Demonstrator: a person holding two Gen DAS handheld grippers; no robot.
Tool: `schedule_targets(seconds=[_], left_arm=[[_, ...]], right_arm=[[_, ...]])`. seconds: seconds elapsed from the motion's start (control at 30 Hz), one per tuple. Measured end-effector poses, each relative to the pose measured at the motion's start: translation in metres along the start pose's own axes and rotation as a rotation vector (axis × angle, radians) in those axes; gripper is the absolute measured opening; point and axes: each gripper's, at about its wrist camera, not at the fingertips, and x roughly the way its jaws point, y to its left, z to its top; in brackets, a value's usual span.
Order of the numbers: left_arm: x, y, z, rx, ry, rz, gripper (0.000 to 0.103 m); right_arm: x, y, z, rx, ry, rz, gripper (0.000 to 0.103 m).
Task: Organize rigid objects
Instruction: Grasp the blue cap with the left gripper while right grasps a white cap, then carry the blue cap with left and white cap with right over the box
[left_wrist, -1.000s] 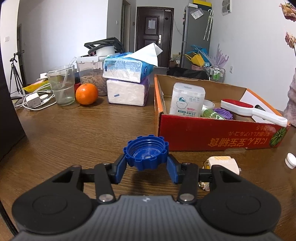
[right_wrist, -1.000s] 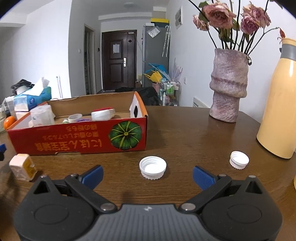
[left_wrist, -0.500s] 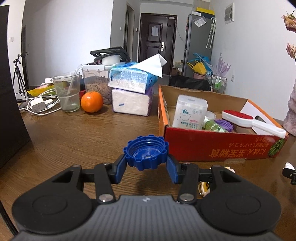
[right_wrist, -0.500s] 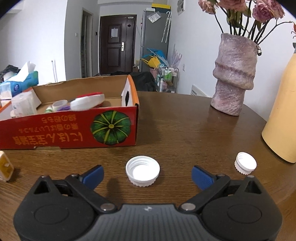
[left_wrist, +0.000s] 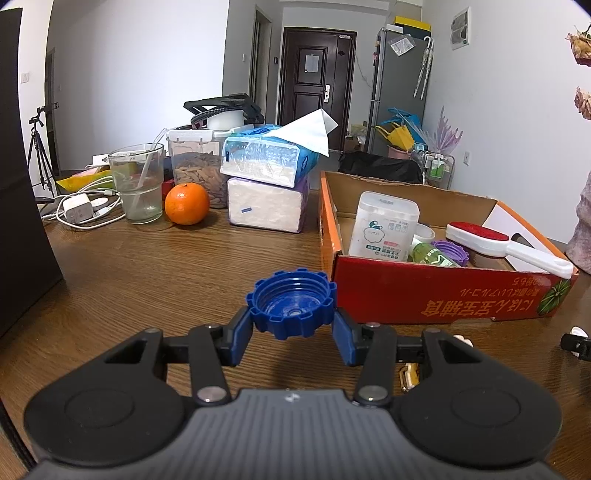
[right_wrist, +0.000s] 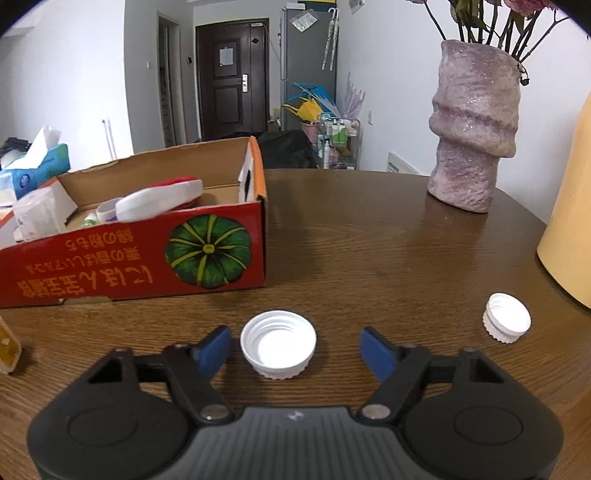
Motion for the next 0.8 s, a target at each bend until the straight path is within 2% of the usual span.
schedule_targets(seconds=[0.13, 0.17, 0.2, 0.47, 0.8], left_arm=[[0.000, 0.000, 0.000, 0.002, -0.001, 0.000, 0.048], [0.000, 0.000, 0.000, 0.001, 0.000, 0.000, 0.048], [0.000, 0.000, 0.000, 0.001, 0.000, 0.000, 0.048], [-0.001, 0.000, 0.000, 0.000, -0.003, -0.004, 0.048], [-0.014, -0.002, 0.004, -0.003, -0.038, -0.030, 0.048]], right_arm=[[-0.002, -0.001, 0.000, 0.006, -0.011, 0.007, 0.053], [-0.003, -0.002, 0.000, 0.011, -0.014, 0.011, 0.043], [-0.004, -0.003, 0.000, 0.016, -0.018, 0.016, 0.040], [-0.010, -0.002, -0.003, 0.031, -0.037, 0.029, 0.040], [-0.038, 0.010, -0.002, 0.014, -0.131, 0.075, 0.040]])
